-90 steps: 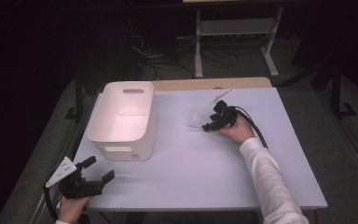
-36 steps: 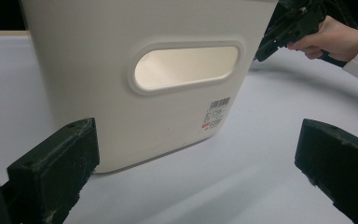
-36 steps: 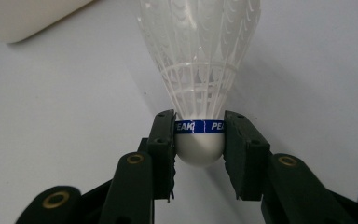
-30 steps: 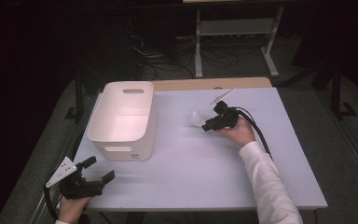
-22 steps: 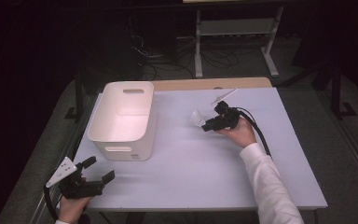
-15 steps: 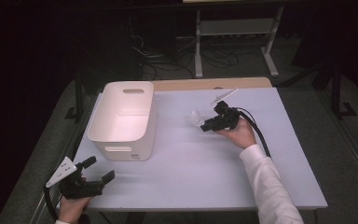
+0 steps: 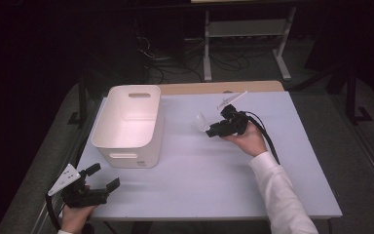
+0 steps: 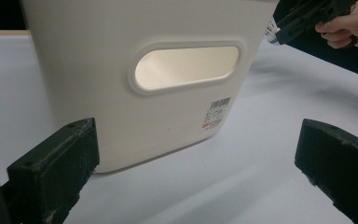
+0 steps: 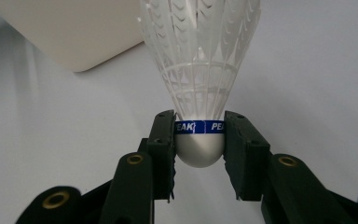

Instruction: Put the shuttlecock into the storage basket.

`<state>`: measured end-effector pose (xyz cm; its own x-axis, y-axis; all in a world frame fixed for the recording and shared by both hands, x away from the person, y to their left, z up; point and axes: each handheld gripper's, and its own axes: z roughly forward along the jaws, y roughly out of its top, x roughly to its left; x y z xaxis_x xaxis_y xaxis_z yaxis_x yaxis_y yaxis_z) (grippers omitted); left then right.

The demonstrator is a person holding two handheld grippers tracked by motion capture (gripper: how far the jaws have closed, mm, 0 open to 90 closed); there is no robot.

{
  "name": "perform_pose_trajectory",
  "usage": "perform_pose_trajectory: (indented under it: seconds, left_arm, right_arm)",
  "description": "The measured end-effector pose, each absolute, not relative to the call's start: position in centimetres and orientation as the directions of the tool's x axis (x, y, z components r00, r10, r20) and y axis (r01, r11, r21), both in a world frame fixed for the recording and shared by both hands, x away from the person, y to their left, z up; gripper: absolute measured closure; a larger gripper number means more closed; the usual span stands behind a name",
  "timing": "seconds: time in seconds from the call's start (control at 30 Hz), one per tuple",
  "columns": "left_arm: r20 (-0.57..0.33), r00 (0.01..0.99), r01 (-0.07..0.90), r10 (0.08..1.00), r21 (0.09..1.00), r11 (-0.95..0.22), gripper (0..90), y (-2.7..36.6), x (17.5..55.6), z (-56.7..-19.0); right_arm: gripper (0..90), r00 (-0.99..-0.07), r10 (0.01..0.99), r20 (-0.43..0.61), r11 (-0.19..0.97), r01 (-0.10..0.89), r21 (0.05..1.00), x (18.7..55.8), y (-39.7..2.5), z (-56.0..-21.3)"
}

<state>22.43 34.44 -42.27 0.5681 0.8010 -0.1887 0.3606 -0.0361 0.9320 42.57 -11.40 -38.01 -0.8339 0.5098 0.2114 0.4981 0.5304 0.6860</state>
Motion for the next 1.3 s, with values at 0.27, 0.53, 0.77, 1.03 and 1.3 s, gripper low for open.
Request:
perform_pose_trajectory:
  seconds: [0.27,0.53,0.77,1.03,1.3]
  left_arm:
    - [-0.189,0.568,0.36,0.801,0.932,-0.036,0.0,34.4,22.4,-42.3]
    - [-0.187,0.57,0.361,0.8,0.932,-0.04,0.0,34.5,22.4,-42.3]
    - [-0.187,0.57,0.361,0.8,0.932,-0.039,0.0,34.4,22.4,-42.3]
    - [-0.185,0.569,0.362,0.801,0.931,-0.042,0.0,34.5,22.4,-42.2]
    - [-0.185,0.571,0.362,0.8,0.931,-0.044,0.0,34.5,22.4,-42.2]
  right_arm:
    - [63.7,-0.83,0.51,0.227,0.524,0.509,0.683,42.2,-10.6,-37.3]
    - [63.7,-0.85,0.487,0.201,0.545,0.475,0.691,41.7,-9.8,-36.3]
    - [63.8,-0.864,0.473,0.171,0.555,0.443,0.704,41.7,-9.5,-35.6]
    - [63.7,-0.86,0.475,0.189,0.533,0.451,0.716,41.4,-8.7,-34.6]
    - [63.7,-0.862,0.468,0.196,0.527,0.45,0.721,41.1,-7.9,-33.8]
